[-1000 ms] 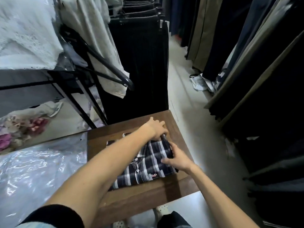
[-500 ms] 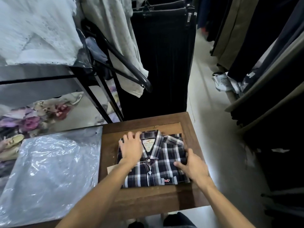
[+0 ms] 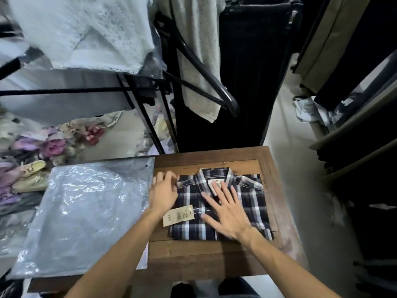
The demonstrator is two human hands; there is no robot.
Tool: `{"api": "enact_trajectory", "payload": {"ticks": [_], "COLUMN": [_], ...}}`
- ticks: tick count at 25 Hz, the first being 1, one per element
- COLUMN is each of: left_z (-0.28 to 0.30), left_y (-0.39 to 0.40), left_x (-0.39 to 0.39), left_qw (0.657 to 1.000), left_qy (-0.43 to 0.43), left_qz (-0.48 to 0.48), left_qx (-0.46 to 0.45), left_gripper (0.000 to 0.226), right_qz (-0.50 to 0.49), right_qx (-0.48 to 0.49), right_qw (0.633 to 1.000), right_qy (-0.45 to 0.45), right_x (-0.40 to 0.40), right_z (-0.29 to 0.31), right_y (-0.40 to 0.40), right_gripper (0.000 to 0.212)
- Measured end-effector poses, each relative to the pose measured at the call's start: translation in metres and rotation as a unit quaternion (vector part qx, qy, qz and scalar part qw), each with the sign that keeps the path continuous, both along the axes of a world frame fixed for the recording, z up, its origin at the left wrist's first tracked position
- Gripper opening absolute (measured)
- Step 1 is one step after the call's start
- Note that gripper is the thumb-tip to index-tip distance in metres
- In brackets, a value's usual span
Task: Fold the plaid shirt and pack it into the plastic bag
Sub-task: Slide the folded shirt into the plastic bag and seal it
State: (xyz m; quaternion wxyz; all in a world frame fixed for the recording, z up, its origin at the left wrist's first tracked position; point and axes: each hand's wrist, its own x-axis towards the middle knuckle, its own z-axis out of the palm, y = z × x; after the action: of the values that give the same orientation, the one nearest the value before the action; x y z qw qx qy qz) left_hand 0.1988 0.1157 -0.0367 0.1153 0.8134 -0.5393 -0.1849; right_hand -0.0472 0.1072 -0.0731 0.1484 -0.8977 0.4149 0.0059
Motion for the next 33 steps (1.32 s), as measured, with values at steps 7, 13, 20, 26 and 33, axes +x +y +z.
{"api": "enact_trajectory", "payload": {"ticks": [7, 13, 20, 26, 33], "left_z": [-0.007, -0.011, -0.007, -0.003, 0.008], "left_y": [0.051, 0.054, 0.065, 0.074, 0.073], "left_x": [0.060, 0.073, 0.078, 0.075, 0.059], "left_qw": [0.984, 0.994, 0.994, 0.992, 0.990], "left_qy": [-0.039, -0.008, 0.036, 0.059, 0.083], "left_qz": [0.085, 0.041, 0.077, 0.086, 0.093], "left_qx": [0.150, 0.102, 0.073, 0.071, 0.067], "left_gripper": [0.046, 0.024, 0.018, 0.016, 0.013], "right_qz": [0.070, 0.305, 0.406, 0.467, 0.475], "right_qx": [-0.025, -0.031, -0.008, -0.052, 0.007], "right_qw": [0.996, 0.950, 0.899, 0.861, 0.839], "right_qy": [0.058, 0.055, 0.162, 0.194, 0.265], "right_x": [0.020, 0.077, 0.104, 0.139, 0.171], "right_z": [-0.012, 0.022, 0.001, 0.036, 0.060], "right_y": [-0.003, -0.047, -0.055, -0.071, -0.071], "right_gripper": [0.069, 0.060, 0.067, 0.043, 0.028]}}
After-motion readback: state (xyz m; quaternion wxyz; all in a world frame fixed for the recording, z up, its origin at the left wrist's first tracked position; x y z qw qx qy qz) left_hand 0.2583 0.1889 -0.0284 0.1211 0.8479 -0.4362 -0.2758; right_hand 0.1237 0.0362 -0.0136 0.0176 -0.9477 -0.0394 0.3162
